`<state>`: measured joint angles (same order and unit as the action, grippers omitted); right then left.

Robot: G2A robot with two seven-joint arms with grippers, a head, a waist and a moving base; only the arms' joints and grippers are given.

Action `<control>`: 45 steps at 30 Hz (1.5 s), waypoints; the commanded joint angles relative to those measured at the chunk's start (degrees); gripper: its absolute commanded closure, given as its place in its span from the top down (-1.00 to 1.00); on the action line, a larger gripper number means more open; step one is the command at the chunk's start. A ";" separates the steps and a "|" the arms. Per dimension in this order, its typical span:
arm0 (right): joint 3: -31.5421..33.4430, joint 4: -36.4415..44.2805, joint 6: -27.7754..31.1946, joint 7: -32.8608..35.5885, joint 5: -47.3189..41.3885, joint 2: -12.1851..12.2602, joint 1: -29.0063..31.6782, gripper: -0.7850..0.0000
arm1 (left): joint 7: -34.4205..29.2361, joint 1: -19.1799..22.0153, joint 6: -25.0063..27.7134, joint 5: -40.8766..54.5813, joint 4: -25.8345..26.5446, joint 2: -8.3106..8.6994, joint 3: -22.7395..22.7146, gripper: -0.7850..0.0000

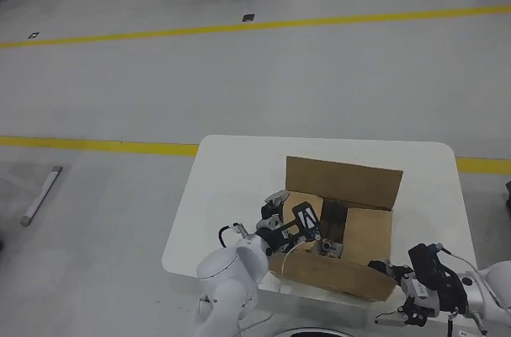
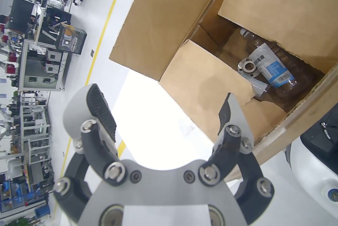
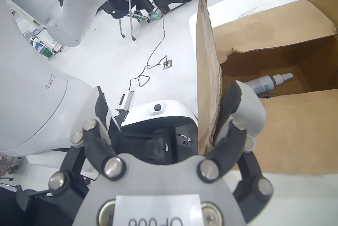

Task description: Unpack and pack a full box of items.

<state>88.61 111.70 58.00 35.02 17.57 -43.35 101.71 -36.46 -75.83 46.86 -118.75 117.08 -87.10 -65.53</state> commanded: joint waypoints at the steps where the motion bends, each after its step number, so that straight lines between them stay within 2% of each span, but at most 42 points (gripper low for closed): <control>1: -0.43 0.11 0.00 -1.45 0.86 0.46 0.11 1.00 | -0.32 -0.02 0.77 -0.09 0.09 0.14 0.27 1.00; 11: -1.86 -0.28 0.00 -13.74 4.42 3.21 1.36 1.00 | -4.49 -0.11 7.24 4.73 2.29 0.73 -0.30 1.00; 19: 2.05 -2.44 0.00 -25.51 4.94 5.62 4.17 1.00 | -7.16 -0.57 9.41 6.30 3.16 1.29 -0.54 1.00; 22: 3.82 -5.86 0.00 -31.14 2.22 6.06 5.96 1.00 | -7.47 -0.91 9.67 6.57 3.67 1.53 -0.59 1.00; 23: 4.10 -6.78 0.00 -32.60 1.07 6.12 6.35 0.66 | -7.50 -1.05 9.73 6.71 3.84 1.60 -0.57 1.00; 24: 4.10 -7.38 0.00 -33.28 0.38 6.20 6.65 -0.04 | -7.46 -1.19 9.75 6.88 4.03 1.68 -0.55 1.00; 25: 4.14 -8.82 0.00 -34.47 -0.84 6.20 6.77 -0.18 | -7.42 -1.39 9.91 7.03 4.23 1.79 -0.49 1.00; 26: 3.99 -9.46 0.00 -34.79 -1.33 6.19 6.79 -0.69 | -7.39 -1.50 10.08 7.08 4.32 1.85 -0.40 1.00; 27: 3.62 -10.05 0.00 -35.04 -1.94 6.16 6.64 -0.99 | -7.35 -1.62 10.25 7.11 4.44 1.95 -0.33 1.00; 31: 1.57 -12.77 -0.60 -36.07 -1.28 5.53 5.09 -1.00 | -7.03 -2.01 10.51 7.54 4.60 2.28 -0.16 1.00; 35: -3.05 -12.29 -5.44 -35.06 1.35 4.45 2.54 -1.00 | -6.69 -1.98 10.78 7.98 4.67 2.61 0.02 1.00; 39: -7.00 -11.04 -7.41 -33.35 4.62 3.60 0.23 -1.00 | -6.44 -1.84 11.14 8.51 4.59 2.88 0.13 1.00; 45: -10.81 -10.86 -5.65 -31.20 7.95 2.66 -2.42 -1.00 | -6.04 -1.60 11.14 9.56 4.42 3.42 0.54 1.00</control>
<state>78.14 100.79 51.64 3.34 25.06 -40.63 99.58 -42.54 -77.46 58.01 -109.36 121.53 -83.78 -65.08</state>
